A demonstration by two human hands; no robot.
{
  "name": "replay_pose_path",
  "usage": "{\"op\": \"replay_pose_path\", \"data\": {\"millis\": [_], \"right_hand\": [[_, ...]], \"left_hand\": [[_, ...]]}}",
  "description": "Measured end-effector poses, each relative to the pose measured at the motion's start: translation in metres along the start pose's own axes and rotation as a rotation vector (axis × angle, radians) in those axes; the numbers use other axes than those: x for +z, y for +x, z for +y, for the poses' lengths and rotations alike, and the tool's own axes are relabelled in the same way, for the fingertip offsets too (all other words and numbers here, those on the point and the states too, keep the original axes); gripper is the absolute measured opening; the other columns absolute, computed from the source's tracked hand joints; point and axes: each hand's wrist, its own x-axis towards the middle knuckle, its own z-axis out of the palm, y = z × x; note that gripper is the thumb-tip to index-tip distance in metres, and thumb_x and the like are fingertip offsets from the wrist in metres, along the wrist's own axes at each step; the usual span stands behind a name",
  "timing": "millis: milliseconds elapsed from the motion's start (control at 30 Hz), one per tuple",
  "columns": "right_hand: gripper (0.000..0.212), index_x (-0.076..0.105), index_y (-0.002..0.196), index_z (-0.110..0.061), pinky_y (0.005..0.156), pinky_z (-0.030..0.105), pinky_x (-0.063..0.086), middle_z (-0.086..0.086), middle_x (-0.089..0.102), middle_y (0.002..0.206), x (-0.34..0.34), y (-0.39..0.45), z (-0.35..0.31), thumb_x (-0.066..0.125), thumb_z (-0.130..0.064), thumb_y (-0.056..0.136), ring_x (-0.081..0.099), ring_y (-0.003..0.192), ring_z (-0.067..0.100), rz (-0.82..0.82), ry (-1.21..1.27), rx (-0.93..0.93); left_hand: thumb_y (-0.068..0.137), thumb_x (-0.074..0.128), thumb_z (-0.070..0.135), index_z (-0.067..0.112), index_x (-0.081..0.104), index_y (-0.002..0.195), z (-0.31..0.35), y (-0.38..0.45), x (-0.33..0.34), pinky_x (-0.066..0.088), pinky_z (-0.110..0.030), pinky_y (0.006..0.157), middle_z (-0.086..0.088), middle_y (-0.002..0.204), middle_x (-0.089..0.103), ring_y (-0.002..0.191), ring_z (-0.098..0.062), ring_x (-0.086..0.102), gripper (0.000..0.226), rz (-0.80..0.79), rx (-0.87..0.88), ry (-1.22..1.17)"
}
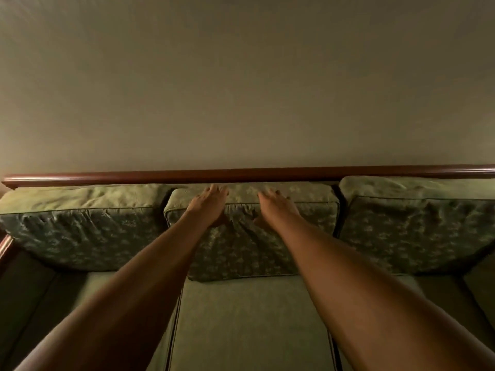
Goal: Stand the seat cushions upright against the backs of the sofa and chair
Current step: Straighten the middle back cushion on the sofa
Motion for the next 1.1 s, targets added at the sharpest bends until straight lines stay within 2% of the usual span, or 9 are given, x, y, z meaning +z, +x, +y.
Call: {"op": "replay_pose_path", "data": {"millis": [167, 333, 433, 500, 667, 733, 833, 967, 1100], "right_hand": [[0.081, 0.02, 0.152, -0.017, 0.106, 0.055, 0.035, 0.018, 0.033, 0.15, 0.03, 0.065, 0.007, 0.069, -0.03, 0.089, 0.036, 0.136, 0.037, -0.063, -0.083, -0.04], [0.12, 0.003, 0.156, -0.02, 0.11, 0.057, 0.03, 0.019, 0.018, 0.158, 0.048, 0.114, 0.001, 0.082, -0.047, 0.071, 0.026, 0.142, 0.039, -0.136, -0.178, -0.086], [0.117, 0.005, 0.156, -0.017, 0.113, 0.059, 0.023, 0.019, 0.015, 0.158, 0.058, 0.134, 0.001, 0.083, -0.044, 0.072, 0.02, 0.144, 0.039, -0.175, -0.178, -0.106], [0.12, 0.012, 0.154, -0.013, 0.114, 0.059, 0.021, 0.019, 0.019, 0.155, 0.066, 0.141, 0.001, 0.086, -0.046, 0.066, 0.021, 0.143, 0.04, -0.196, -0.183, -0.107], [0.068, 0.03, 0.146, -0.011, 0.111, 0.056, 0.029, 0.015, 0.037, 0.147, 0.074, 0.144, -0.001, 0.066, -0.017, 0.089, 0.033, 0.138, 0.034, -0.128, -0.149, -0.117], [0.06, 0.032, 0.146, -0.011, 0.111, 0.053, 0.03, 0.014, 0.042, 0.145, 0.074, 0.144, 0.001, 0.059, -0.014, 0.093, 0.038, 0.136, 0.032, -0.111, -0.123, -0.13], [0.062, 0.034, 0.147, -0.012, 0.11, 0.047, 0.031, 0.012, 0.046, 0.145, 0.063, 0.136, 0.006, 0.062, -0.018, 0.092, 0.043, 0.135, 0.03, -0.101, -0.101, -0.137], [0.064, 0.038, 0.142, -0.01, 0.104, 0.044, 0.037, 0.011, 0.049, 0.138, 0.046, 0.125, 0.018, 0.067, -0.031, 0.089, 0.047, 0.127, 0.03, -0.016, -0.11, -0.099], [0.091, 0.015, 0.154, -0.017, 0.109, 0.054, 0.031, 0.018, 0.028, 0.151, 0.057, 0.12, 0.015, 0.071, -0.038, 0.085, 0.033, 0.137, 0.036, 0.005, -0.103, -0.069]], "left_hand": [[0.09, 0.064, 0.022, 0.01, 0.036, 0.14, -0.022, 0.049, 0.029, 0.046, -0.044, 0.102, -0.016, 0.137, 0.044, 0.126, -0.032, 0.049, 0.058, -0.063, -0.005, 0.027], [0.068, 0.081, 0.048, 0.01, 0.033, 0.142, -0.042, 0.093, 0.052, 0.046, -0.041, 0.106, -0.012, 0.137, 0.045, 0.126, -0.027, 0.049, 0.096, -0.139, 0.056, 0.121], [0.065, 0.082, 0.049, 0.01, 0.034, 0.142, -0.045, 0.111, 0.064, 0.044, -0.041, 0.107, -0.01, 0.135, 0.045, 0.124, -0.025, 0.05, 0.099, -0.164, 0.088, 0.133], [0.08, 0.074, 0.037, 0.008, 0.032, 0.142, -0.043, 0.122, 0.075, 0.04, -0.046, 0.109, -0.012, 0.138, 0.042, 0.128, -0.028, 0.047, 0.081, -0.154, 0.088, 0.132], [0.097, 0.051, 0.021, 0.007, 0.032, 0.144, -0.04, 0.127, 0.085, 0.032, -0.047, 0.109, -0.013, 0.144, 0.046, 0.134, -0.029, 0.043, 0.052, -0.126, 0.063, 0.132], [0.099, 0.048, 0.022, 0.011, 0.039, 0.139, -0.041, 0.127, 0.083, 0.033, -0.044, 0.107, -0.01, 0.139, 0.053, 0.129, -0.026, 0.049, 0.043, -0.128, 0.084, 0.102], [0.096, 0.054, 0.026, 0.016, 0.046, 0.133, -0.037, 0.121, 0.07, 0.032, -0.043, 0.107, -0.006, 0.136, 0.057, 0.126, -0.024, 0.052, 0.04, -0.104, 0.106, 0.062], [0.092, 0.048, 0.012, 0.014, 0.044, 0.133, -0.022, 0.121, 0.044, 0.034, -0.044, 0.101, -0.006, 0.135, 0.051, 0.127, -0.026, 0.046, 0.041, 0.06, 0.186, 0.141], [0.09, 0.058, 0.022, 0.013, 0.032, 0.145, -0.022, 0.112, 0.061, 0.034, -0.05, 0.108, -0.01, 0.142, 0.039, 0.133, -0.028, 0.039, 0.061, -0.009, 0.06, 0.144]]}}
